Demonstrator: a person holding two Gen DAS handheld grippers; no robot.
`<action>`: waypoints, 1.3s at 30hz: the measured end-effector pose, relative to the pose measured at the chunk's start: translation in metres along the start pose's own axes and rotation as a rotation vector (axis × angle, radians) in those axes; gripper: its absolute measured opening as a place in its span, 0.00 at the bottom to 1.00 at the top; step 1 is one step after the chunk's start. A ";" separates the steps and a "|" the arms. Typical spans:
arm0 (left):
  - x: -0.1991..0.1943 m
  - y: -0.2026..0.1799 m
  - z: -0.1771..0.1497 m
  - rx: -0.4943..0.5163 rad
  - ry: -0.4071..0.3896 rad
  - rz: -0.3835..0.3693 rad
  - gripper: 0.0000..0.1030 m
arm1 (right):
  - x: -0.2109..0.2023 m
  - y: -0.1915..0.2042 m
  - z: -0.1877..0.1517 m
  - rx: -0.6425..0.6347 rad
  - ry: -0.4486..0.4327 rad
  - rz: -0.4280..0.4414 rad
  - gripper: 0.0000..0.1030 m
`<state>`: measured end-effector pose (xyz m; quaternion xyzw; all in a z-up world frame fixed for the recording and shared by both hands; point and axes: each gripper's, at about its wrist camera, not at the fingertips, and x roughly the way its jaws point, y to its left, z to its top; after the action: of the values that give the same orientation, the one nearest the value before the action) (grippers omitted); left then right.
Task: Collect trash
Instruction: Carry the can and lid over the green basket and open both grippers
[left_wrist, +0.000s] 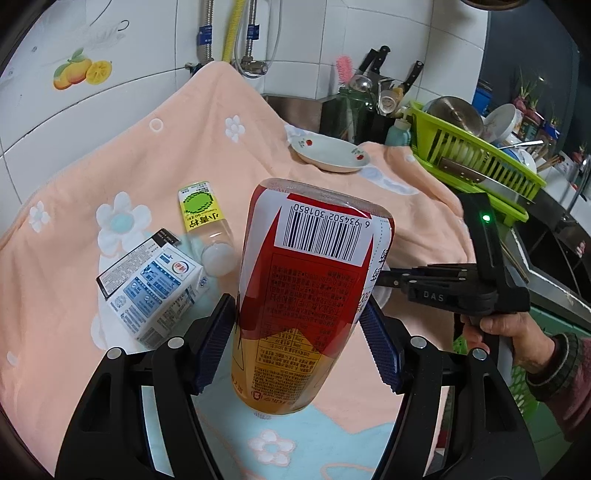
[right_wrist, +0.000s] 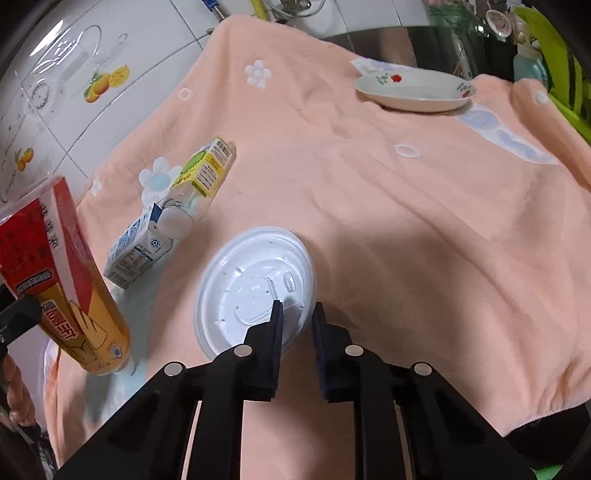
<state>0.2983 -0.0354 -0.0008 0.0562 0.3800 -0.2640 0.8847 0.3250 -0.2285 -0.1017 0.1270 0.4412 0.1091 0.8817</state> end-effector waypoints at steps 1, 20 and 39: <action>0.000 -0.002 0.000 -0.002 0.000 -0.005 0.65 | -0.004 0.000 -0.001 -0.003 -0.010 0.000 0.09; -0.021 -0.091 -0.002 0.019 -0.015 -0.189 0.65 | -0.141 -0.022 -0.059 -0.123 -0.134 -0.144 0.06; 0.005 -0.233 -0.050 0.066 0.064 -0.470 0.65 | -0.179 -0.122 -0.219 -0.150 0.166 -0.467 0.06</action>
<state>0.1504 -0.2220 -0.0157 0.0033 0.4017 -0.4730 0.7842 0.0532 -0.3700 -0.1335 -0.0532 0.5201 -0.0551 0.8506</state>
